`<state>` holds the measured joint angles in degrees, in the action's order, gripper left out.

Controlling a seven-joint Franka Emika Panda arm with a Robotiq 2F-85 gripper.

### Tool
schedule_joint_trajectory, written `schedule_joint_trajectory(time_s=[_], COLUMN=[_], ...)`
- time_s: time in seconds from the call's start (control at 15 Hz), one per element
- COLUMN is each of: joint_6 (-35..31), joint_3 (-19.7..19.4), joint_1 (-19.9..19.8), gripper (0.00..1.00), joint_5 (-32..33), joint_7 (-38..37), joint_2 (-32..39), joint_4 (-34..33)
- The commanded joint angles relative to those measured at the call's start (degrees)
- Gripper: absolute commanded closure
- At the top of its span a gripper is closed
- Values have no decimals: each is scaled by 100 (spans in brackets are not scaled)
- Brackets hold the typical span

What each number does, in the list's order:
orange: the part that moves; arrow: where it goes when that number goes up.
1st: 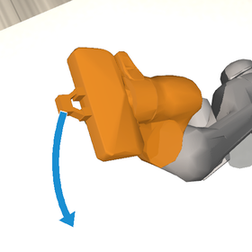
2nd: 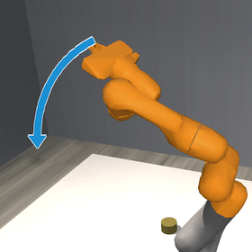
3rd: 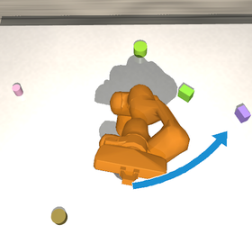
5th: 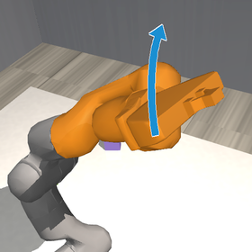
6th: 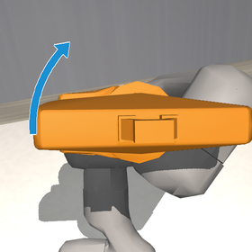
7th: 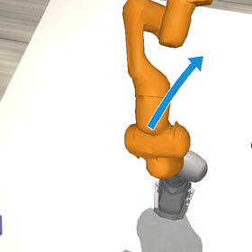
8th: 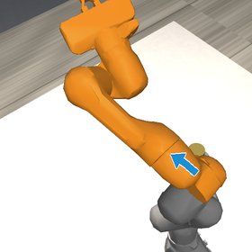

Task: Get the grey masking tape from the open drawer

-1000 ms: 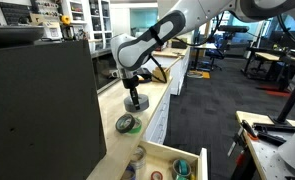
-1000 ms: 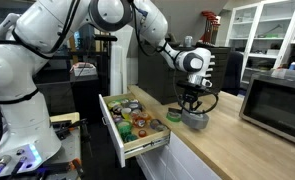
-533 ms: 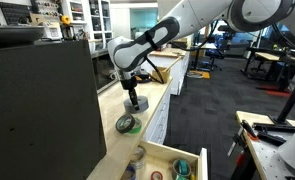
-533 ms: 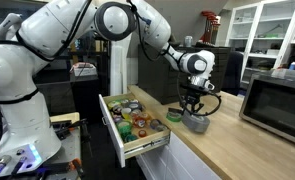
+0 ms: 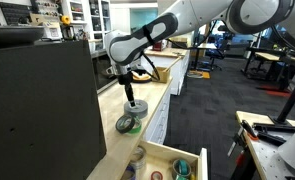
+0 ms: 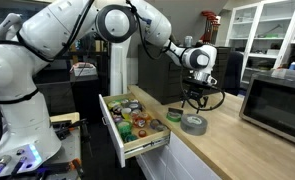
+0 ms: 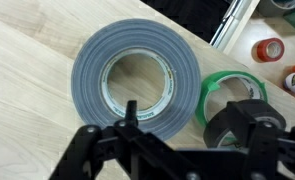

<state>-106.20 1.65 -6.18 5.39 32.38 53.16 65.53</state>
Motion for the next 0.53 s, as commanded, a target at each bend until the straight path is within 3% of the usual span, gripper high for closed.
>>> schedule_joint_trajectory(time_s=[0.0,0.47], joint_6=[155,-300], joint_3=[110,108], joint_1=[-147,-319], gripper=[0,0], joint_5=[-63,-122], joint_7=[227,364], joint_2=[35,-310], joint_4=[-211,198])
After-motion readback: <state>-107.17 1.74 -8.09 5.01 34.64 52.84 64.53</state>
